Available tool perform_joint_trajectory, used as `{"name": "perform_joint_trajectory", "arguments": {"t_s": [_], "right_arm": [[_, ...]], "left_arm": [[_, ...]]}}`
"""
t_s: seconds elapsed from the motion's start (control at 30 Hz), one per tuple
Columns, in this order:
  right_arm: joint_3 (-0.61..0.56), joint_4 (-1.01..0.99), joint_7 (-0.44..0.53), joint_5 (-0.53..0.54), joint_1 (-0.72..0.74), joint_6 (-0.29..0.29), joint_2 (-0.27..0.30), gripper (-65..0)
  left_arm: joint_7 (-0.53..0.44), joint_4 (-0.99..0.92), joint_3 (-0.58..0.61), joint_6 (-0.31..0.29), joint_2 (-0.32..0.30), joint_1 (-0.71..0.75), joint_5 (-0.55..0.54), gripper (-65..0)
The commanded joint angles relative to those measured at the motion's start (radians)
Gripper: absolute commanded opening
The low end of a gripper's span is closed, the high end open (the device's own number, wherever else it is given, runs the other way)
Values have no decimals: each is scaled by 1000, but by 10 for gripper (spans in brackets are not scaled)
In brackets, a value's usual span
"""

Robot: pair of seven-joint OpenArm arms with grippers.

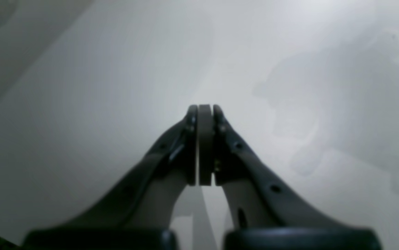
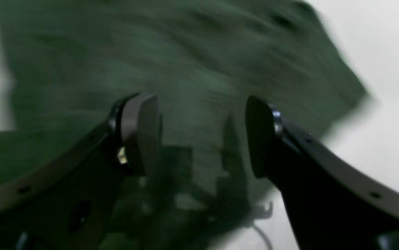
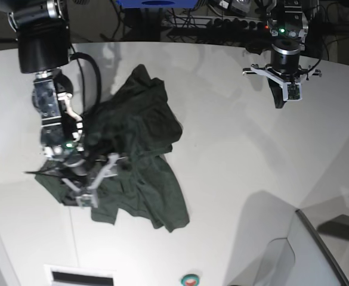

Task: Layout the t-shirt on the table in an organized manner, then fold the t-shirt properly
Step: 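Lower the right gripper onto the green t-shirt and pinch the fabric, then drag the pinched shirt fabric away from the left gripper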

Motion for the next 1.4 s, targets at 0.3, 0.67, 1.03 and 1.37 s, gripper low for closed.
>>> {"name": "perform_joint_trajectory", "arguments": {"t_s": [0.3, 0.67, 1.03, 1.37], "right_arm": [[-4, -219, 25, -4, 143, -1, -34, -282], [-6, -268, 22, -4, 143, 1, -63, -324], [0, 21, -58, 1, 9, 7, -57, -642], [141, 388, -150, 1, -290, 7, -34, -642]], "left_arm": [[-24, 18, -6, 6, -6, 23, -1, -650], [-24, 16, -3, 6, -6, 14, -1, -650], [-24, 4, -6, 6, -6, 12, -1, -650], [-24, -33, -6, 6, -12, -14, -1, -650]]}}
